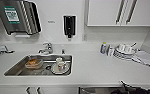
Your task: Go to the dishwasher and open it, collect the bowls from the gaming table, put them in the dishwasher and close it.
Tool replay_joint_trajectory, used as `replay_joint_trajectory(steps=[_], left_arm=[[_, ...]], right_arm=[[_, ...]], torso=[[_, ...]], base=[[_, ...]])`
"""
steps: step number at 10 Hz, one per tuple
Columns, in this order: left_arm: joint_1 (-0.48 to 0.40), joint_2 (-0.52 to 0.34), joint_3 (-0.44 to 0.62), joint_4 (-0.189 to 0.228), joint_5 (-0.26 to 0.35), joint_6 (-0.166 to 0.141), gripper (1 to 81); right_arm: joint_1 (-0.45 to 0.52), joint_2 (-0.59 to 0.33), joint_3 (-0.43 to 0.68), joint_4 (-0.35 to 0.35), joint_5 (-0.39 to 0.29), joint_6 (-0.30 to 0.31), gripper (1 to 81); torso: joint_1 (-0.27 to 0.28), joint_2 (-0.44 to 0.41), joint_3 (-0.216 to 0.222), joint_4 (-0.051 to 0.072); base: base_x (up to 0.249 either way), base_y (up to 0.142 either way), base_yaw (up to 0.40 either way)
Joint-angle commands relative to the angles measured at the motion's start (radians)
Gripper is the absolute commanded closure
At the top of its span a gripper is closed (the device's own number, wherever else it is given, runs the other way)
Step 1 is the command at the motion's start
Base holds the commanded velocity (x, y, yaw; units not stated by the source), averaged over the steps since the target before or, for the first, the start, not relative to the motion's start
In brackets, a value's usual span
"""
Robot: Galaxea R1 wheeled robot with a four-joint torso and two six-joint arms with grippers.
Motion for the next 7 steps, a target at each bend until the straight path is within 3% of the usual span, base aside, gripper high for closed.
replay_joint_trajectory(steps=[1, 4, 7], left_arm=[[-0.050, -0.058, 0.000, 0.020, -0.006, 0.002, 1.0], [-0.050, -0.047, -0.020, 0.019, -0.006, 0.000, 1.0], [-0.050, -0.036, -0.031, 0.017, -0.006, 0.000, 1.0]], right_arm=[[0.092, -0.008, -0.012, -0.027, -0.030, 0.003, 1.0], [0.032, -0.016, -0.023, -0.078, -0.033, 0.001, 1.0], [-0.025, -0.022, -0.024, -0.081, -0.022, -0.008, 1.0]], torso=[[0.000, 0.000, 0.000, 0.000], [0.000, 0.000, 0.000, 0.000], [0.000, 0.000, 0.000, 0.000]], base=[[0.000, 0.000, 0.000], [0.000, 0.000, 0.000], [0.000, 0.000, 0.000]])
